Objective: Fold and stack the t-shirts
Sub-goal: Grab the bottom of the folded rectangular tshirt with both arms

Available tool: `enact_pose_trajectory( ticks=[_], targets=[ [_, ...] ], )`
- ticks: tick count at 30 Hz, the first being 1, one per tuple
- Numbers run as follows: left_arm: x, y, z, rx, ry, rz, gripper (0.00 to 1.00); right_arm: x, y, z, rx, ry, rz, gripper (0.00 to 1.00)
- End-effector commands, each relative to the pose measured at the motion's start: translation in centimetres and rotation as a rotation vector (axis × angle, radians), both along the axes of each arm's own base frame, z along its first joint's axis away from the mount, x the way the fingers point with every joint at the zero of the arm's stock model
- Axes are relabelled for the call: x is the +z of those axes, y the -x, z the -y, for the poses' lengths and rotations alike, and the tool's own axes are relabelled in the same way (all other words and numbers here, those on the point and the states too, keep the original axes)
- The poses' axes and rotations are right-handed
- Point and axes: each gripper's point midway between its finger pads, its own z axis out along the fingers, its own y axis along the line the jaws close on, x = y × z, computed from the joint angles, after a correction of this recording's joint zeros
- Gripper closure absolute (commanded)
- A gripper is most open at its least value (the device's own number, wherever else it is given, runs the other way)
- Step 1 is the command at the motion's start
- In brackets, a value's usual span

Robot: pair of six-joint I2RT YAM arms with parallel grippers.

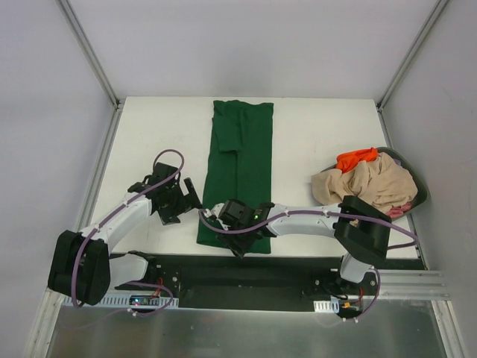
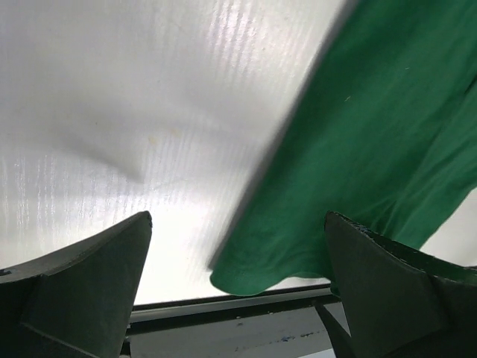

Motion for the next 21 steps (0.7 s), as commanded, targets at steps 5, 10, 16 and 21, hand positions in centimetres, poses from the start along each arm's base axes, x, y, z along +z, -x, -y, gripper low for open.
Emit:
enact_pose_trajectory(
  ticks=[5,10,16,21],
  targets=[
    [0.4,0.4,0.0,0.011,0.019,0.031,0.01,-0.4,-0.9,1.2,-0.017,0.082,0.043,0.65],
    [-0.2,0.9,0.0,0.010,0.017,0.001,0.01,1.3,-1.3,0.4,-0.049,0.014,0.063,0.84],
    [-0.1,1.6,0.7,-0.012,0.054,-0.014,0.01,3.4,-2.7,0.1,-0.154,-0.041,0.111,0.90],
    [-0.1,2.5,1.3,-0.037,0.081,-0.018,0.03,4.0,-2.9,-1.3,-0.218,-0.109,0.071,0.89]
  ],
)
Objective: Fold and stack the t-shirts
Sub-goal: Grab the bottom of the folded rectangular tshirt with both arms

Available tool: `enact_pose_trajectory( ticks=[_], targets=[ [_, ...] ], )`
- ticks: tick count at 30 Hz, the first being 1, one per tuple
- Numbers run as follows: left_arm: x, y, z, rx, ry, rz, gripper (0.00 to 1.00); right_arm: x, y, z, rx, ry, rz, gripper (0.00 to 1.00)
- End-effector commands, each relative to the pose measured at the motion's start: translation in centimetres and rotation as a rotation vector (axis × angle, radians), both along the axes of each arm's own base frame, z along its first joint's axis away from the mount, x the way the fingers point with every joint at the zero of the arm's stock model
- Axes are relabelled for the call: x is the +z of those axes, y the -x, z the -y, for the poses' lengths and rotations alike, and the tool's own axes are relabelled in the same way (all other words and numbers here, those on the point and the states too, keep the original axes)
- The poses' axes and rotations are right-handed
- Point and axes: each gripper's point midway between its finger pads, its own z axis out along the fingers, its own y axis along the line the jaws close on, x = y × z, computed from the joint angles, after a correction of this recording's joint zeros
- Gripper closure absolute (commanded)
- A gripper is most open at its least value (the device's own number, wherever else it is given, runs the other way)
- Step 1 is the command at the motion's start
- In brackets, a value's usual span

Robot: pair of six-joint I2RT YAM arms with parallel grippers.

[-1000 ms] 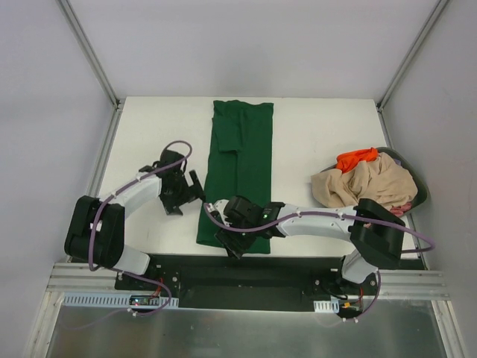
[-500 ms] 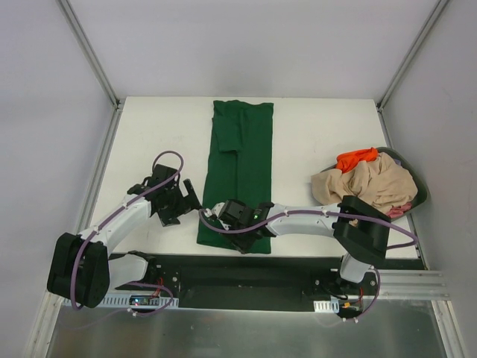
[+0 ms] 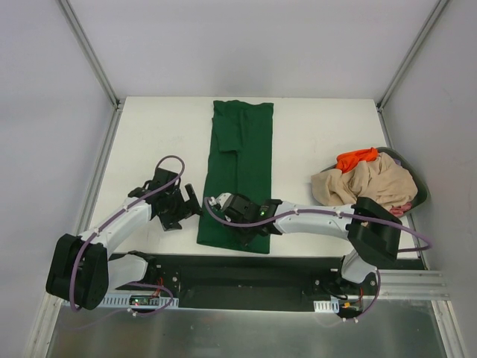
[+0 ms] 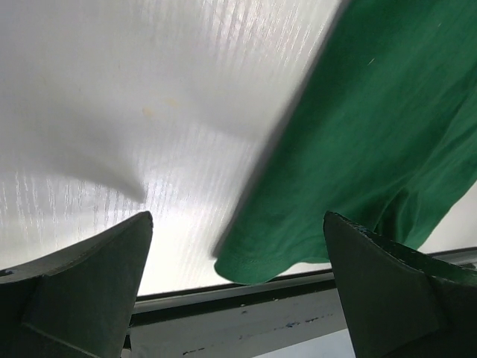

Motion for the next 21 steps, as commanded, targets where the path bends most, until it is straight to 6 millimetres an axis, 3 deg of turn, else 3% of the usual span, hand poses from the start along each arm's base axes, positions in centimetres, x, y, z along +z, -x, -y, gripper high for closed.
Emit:
enact_pose_trajectory(
  ticks=[1,11,15,21],
  targets=[
    [0.1,1.5,0.8,-0.032,0.045,-0.014,0.05,2.2,-0.8,-2.3,-0.081,-0.111,-0.005,0.88],
    [-0.9,3.5,1.6,-0.062,0.071,-0.078,0.09,-0.2,-2.9,-3.3,-0.275,-0.141,0.050,0.79],
    [-1.0,4.1,2.0,-0.084,0.086,-0.091,0.10,1.0,-2.4,-3.1,-0.236,-0.169,0.052,0.59],
    [-1.1,5.0,2.3,-0.096,0.096,-0.107,0.13,3.4,-1.8,-3.0,-0.184,-0.234,0.054,0.50]
  ],
)
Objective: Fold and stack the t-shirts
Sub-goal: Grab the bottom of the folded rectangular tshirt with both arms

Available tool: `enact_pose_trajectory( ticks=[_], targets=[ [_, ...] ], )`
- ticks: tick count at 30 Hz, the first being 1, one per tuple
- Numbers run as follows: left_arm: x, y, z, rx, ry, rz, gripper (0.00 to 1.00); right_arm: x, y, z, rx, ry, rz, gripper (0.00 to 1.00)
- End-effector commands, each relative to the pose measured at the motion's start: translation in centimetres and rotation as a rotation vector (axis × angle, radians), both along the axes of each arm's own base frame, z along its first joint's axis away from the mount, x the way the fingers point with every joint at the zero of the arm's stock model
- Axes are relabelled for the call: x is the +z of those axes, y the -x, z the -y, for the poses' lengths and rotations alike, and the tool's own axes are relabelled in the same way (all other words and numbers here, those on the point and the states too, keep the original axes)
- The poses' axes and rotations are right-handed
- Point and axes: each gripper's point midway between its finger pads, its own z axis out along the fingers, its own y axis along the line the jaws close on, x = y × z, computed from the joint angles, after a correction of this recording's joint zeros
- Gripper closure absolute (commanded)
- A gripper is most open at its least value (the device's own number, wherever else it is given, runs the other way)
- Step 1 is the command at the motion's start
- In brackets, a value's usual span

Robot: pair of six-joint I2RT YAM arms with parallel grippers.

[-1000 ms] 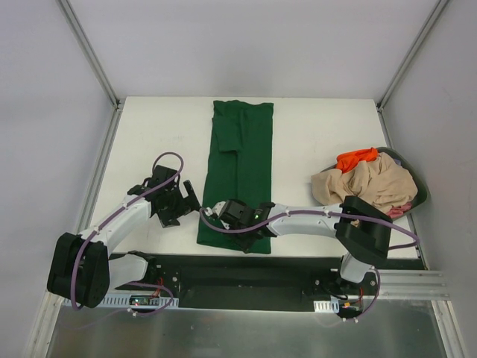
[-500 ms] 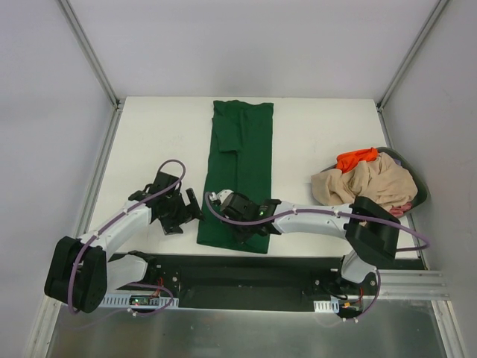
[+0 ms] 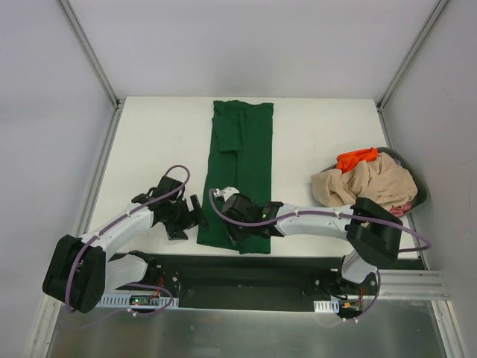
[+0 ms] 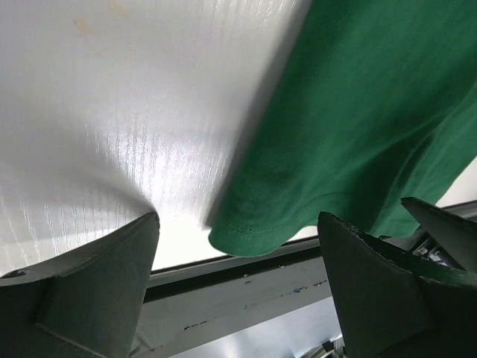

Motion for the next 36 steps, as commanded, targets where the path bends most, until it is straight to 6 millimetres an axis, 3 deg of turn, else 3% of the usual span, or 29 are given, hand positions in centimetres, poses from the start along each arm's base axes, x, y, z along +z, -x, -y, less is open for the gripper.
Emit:
enact_pose_trajectory(
  ticks=[1,3,5,11,15,18,20,23,24,28,31,33,36],
  targets=[
    [-0.2,1.2,0.3,-0.003,0.019,-0.024,0.13,4.2,0.0,-0.7,0.031,-0.117,0.053,0.48],
    [-0.2,1.3,0.3,0.000,0.018,-0.026,0.13,4.5,-0.1,-0.6,0.046,-0.119,0.068,0.41],
    [-0.2,1.4,0.5,-0.004,0.023,-0.028,0.13,4.2,-0.1,-1.2,0.060,-0.116,0.060,0.41],
    [-0.7,2.0,0.7,-0.016,-0.004,-0.045,0.18,2.2,-0.7,-3.2,0.053,-0.105,0.044,0.58],
    [-1.6,2.3,0.3,0.000,-0.047,-0.072,0.22,0.1,-0.7,-2.0,0.020,-0.035,0.024,0.65],
    [-2.1,2.5,0.3,0.003,-0.071,-0.099,0.30,-0.9,-1.2,0.4,-0.041,0.054,0.059,0.66],
    [-2.5,2.8,0.4,-0.004,-0.091,-0.110,0.31,-1.1,-1.2,1.4,-0.051,0.078,0.069,0.66],
    [-2.9,3.0,0.5,-0.019,-0.120,-0.117,0.36,-0.6,-0.3,1.2,-0.003,0.032,0.052,0.61],
    [-3.0,3.0,0.6,-0.025,-0.128,-0.119,0.40,-0.3,-0.2,0.9,0.014,0.012,0.055,0.56],
    [-3.3,3.2,0.6,-0.040,-0.141,-0.130,0.61,1.2,0.3,0.6,0.072,-0.045,0.065,0.49],
    [-3.6,3.5,0.3,-0.035,-0.154,-0.139,0.75,2.9,1.7,0.7,0.149,-0.121,0.049,0.48],
    [-3.8,3.8,0.2,-0.038,-0.153,-0.149,0.81,3.3,3.1,1.7,0.214,-0.139,0.024,0.44],
    [-4.0,4.2,0.0,-0.041,-0.159,-0.162,0.85,2.3,4.0,5.4,0.189,-0.050,0.000,0.41]
  ],
)
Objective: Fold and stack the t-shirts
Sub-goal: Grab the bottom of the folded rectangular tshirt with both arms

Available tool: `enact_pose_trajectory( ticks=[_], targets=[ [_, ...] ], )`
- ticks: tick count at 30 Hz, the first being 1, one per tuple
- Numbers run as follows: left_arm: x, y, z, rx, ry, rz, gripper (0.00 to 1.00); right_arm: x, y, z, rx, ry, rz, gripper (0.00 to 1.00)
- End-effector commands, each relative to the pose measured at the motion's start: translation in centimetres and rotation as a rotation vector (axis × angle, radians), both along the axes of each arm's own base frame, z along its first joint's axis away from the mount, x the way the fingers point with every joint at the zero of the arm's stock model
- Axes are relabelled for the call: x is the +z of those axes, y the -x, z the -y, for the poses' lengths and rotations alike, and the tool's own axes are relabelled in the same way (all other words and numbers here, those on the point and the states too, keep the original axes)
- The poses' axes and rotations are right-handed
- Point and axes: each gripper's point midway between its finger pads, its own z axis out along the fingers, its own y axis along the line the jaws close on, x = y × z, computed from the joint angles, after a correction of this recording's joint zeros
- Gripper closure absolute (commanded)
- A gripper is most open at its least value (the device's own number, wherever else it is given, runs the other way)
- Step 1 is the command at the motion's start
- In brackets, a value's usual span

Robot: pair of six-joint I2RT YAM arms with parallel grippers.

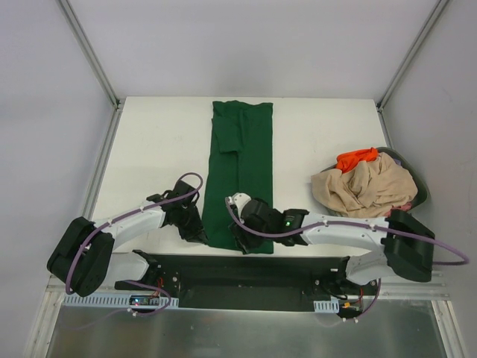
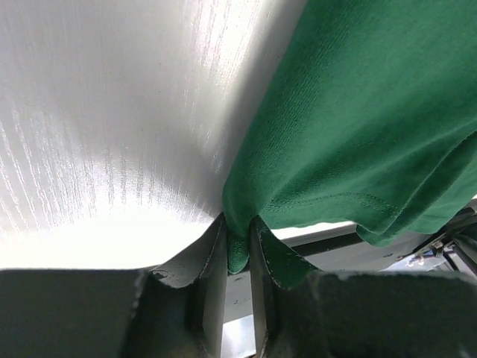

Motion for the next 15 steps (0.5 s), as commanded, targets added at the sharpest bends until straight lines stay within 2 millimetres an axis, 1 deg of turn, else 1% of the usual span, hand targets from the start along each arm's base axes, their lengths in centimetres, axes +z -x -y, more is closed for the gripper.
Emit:
enact_pose_trajectory(
  ticks=[1,2,4,5,8,11,15],
  targets=[
    [-2.1,1.6,-2.2,-0.006,-0.117,-0.042,0.88,-0.3,1.2,4.6,-0.013,0.093,-0.004,0.39],
    [-2.1,1.7,-2.2,-0.007,-0.117,-0.044,0.92,-0.8,1.0,5.8,-0.070,0.121,0.000,0.39],
    [-2.0,1.6,-2.0,-0.011,-0.108,-0.044,0.98,-1.6,1.1,8.1,-0.188,0.135,-0.019,0.39],
    [-1.9,1.7,-1.9,-0.015,-0.106,-0.045,0.99,-1.8,1.3,8.6,-0.227,0.121,-0.044,0.39],
    [-1.7,1.6,-1.7,-0.024,-0.096,-0.035,1.00,-1.7,1.5,9.5,-0.302,0.077,-0.068,0.39],
    [-1.7,1.7,-1.8,-0.024,-0.099,-0.038,1.00,-1.8,1.1,10.2,-0.356,0.064,-0.072,0.39],
    [-1.9,1.9,-1.9,-0.023,-0.104,-0.043,1.00,-2.8,0.9,10.5,-0.389,0.072,-0.110,0.39]
  ],
)
